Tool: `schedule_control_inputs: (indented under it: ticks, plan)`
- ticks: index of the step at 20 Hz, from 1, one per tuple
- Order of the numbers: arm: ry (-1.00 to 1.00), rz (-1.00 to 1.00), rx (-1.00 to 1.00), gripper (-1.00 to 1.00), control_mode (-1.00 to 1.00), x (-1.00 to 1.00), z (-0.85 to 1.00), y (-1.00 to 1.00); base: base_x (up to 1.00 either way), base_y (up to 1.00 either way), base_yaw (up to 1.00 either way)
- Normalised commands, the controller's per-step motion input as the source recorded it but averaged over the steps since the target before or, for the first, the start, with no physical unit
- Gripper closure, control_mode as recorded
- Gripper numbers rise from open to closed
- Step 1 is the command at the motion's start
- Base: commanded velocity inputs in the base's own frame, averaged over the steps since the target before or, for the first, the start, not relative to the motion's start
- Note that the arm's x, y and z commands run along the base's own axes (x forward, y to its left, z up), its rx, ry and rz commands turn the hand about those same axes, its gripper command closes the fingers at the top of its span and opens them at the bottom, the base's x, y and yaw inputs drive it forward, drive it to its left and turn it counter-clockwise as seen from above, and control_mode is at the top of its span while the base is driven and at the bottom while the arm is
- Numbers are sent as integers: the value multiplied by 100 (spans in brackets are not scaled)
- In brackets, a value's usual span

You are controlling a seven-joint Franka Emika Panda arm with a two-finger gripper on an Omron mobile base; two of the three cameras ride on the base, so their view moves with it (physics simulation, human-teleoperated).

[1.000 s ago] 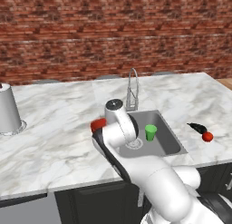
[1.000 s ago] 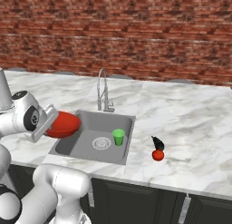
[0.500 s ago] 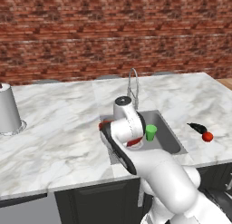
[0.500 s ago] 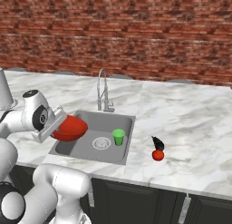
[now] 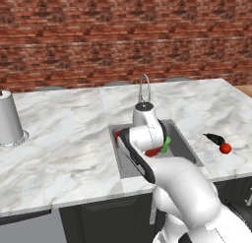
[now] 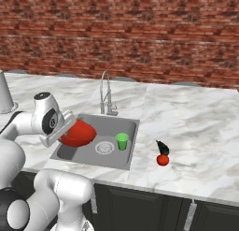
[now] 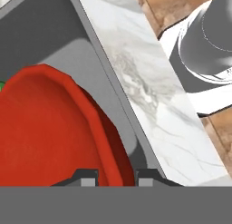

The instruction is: Remove the tomato and eggplant from the sink. Then move the bowl and cup from the counter to the sink for washing.

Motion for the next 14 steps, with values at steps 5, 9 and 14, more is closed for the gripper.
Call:
schedule_control_inputs:
  ticks: [5,9,14]
  plan:
    - [0,-3,0,100,-100,5,-4,-21,0,0,0]
    - [0,0,0,100,-100,8,-8,-19,0,0,0]
    - [1,0,4,100,-100,15,-10,-10,0,0,0]
